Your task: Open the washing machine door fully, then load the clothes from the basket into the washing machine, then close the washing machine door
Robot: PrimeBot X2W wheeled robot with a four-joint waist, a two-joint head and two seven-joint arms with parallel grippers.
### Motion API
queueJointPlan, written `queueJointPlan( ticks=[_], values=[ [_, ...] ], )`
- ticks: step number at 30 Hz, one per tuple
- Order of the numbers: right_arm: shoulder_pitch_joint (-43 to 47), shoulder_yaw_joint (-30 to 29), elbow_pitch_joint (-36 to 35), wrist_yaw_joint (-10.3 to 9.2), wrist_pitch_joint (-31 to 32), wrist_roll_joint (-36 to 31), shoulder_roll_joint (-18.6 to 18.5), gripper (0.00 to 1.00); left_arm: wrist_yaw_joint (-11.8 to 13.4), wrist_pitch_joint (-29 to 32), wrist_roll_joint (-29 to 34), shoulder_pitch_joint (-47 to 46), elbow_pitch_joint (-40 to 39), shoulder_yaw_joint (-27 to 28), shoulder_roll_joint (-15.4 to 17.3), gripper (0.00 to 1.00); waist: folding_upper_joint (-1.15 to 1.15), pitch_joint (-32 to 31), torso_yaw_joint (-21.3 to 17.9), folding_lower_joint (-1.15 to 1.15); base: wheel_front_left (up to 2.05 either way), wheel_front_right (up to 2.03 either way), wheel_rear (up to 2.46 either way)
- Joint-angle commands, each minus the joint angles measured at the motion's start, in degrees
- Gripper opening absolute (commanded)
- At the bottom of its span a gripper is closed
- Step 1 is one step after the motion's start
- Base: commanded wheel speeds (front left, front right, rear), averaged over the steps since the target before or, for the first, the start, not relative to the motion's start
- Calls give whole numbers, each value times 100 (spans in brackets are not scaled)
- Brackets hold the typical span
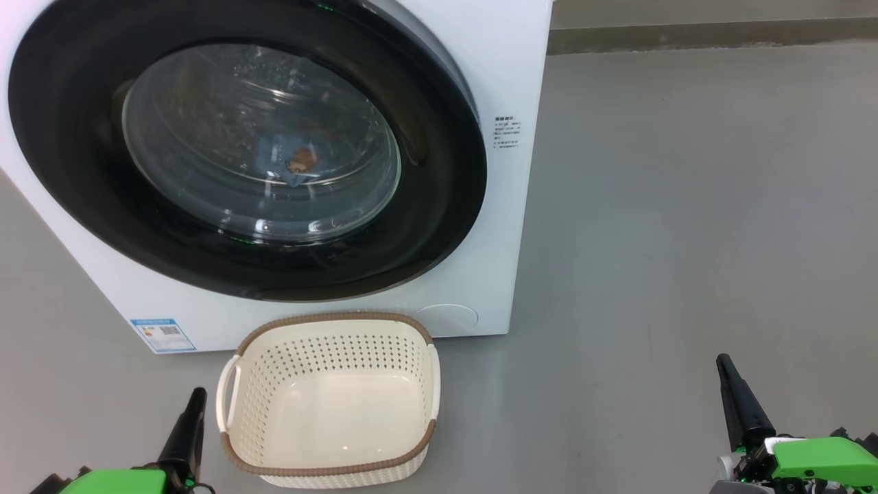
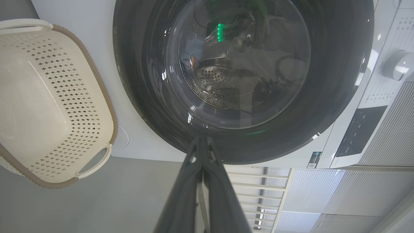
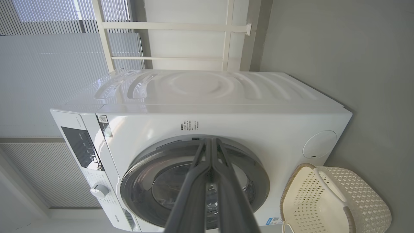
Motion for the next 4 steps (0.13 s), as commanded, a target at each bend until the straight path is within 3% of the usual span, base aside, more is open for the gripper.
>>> queueJointPlan(
  ticks=[1, 4],
  values=[
    [-262, 130, -173, 8, 44, 24, -25, 0, -17, 39, -34, -240, -159, 205, 73, 0, 0, 0, 0, 0, 0, 0, 0],
    [-262, 130, -173, 8, 44, 24, -25, 0, -17, 39, -34, -240, -159, 205, 73, 0, 0, 0, 0, 0, 0, 0, 0]
  ],
)
